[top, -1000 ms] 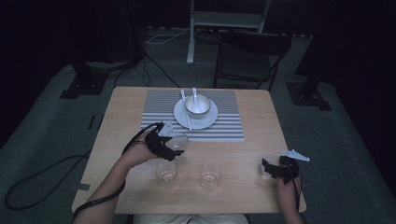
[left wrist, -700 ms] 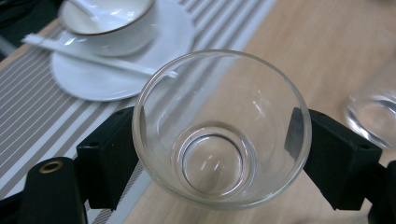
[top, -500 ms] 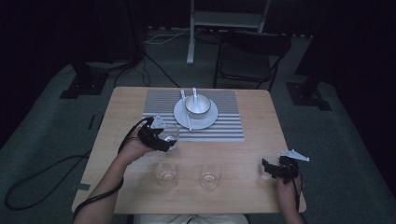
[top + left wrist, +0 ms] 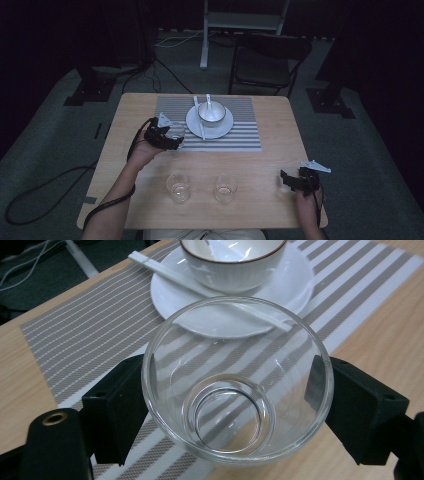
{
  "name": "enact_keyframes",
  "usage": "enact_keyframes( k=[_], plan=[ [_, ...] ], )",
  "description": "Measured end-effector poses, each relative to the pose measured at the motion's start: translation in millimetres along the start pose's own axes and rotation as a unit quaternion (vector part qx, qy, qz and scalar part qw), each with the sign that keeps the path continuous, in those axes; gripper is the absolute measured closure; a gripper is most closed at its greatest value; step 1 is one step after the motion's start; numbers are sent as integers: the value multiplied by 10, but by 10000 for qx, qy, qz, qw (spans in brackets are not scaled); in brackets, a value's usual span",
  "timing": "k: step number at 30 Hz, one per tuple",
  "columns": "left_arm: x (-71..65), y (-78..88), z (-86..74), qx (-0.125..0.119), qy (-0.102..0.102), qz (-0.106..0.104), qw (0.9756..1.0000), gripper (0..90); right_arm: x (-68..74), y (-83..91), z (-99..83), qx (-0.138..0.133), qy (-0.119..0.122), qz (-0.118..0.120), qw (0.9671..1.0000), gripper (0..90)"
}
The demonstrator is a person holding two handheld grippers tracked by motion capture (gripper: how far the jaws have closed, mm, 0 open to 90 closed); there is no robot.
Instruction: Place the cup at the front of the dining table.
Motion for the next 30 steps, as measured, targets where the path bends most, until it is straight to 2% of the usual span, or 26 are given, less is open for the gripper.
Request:
enact_keyframes(
  k=[3,8,9,10,14,18,20,23,30],
  plan=[
    [68,-66,19,14,141,156,9998,188,-1,1,0,-5,0,1,10000,136],
    [205,-132,66,-5,462,253,9986,187,2,0,0,0,-1,-3,10000,136],
    [227,-143,80,-32,549,346,9979,187,3,0,0,3,3,-8,10000,136],
    [254,-153,95,-25,571,375,9977,188,4,0,0,5,8,-11,10000,136],
    [343,-194,140,-120,863,486,9950,187,3,1,0,1,3,-12,10000,136],
    [379,-271,190,-90,906,595,9941,187,6,-2,1,13,14,-22,10000,136],
    [394,-323,215,-10,951,577,9938,188,7,-1,0,7,11,-21,10000,136],
    [411,-382,242,13,1081,779,9911,187,4,-1,-2,24,22,-12,10000,136],
    [508,-455,256,9,1340,776,9879,187,7,0,-2,21,27,-10,10000,136]
  ],
)
Point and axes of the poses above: each handheld gripper's, and its own axes: y roughly backward along the jaws, z roughly out of its top, x roughly to its left, the point moved 1 cm from there along -y, roughly forward along the jaws, and after that the axes turned 8 degrees about x, right-handed, at the moved point
